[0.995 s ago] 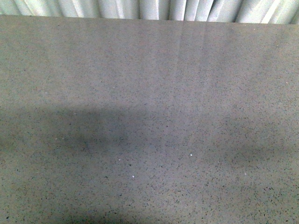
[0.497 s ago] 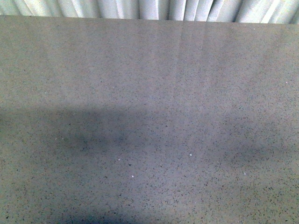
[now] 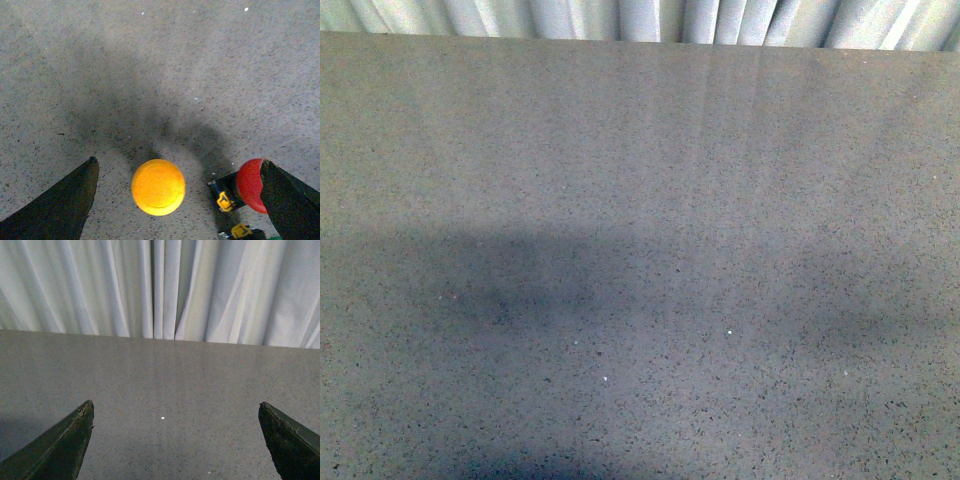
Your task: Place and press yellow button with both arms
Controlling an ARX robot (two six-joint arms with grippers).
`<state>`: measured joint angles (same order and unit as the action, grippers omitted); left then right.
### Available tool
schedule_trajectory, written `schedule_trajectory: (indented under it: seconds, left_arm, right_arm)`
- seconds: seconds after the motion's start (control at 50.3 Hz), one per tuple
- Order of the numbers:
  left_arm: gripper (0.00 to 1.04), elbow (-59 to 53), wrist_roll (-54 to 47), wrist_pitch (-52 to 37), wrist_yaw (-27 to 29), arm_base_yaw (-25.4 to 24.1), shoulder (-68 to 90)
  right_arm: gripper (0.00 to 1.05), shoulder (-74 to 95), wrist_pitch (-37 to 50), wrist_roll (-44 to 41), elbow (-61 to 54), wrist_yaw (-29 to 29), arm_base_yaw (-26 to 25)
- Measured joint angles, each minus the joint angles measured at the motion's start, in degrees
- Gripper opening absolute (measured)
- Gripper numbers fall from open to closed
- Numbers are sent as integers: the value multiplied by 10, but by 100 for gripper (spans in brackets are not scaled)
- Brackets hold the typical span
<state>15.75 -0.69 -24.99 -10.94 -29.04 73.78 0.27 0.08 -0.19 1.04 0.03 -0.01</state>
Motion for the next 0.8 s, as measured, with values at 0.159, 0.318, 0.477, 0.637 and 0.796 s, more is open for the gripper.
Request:
schedule_trajectory:
  seconds: [0.159,0.318,0.477,0.637,0.796]
  left_arm:
    - [96,0,-14,-29,-6,-6,50]
    - [96,0,-16,-55,0,4,81]
    - [96,0,-16,-74,9,8,115]
    - [96,1,-15,-85,16,8,133]
    - [96,4,-15,-93,20,12,152]
  right_arm:
    - [96,0,0,0,0,0,0]
    - [96,0,0,0,0,0,0]
    - [96,0,0,0,0,0,0]
    - [96,0,0,0,0,0,0]
    - [96,0,0,0,0,0,0]
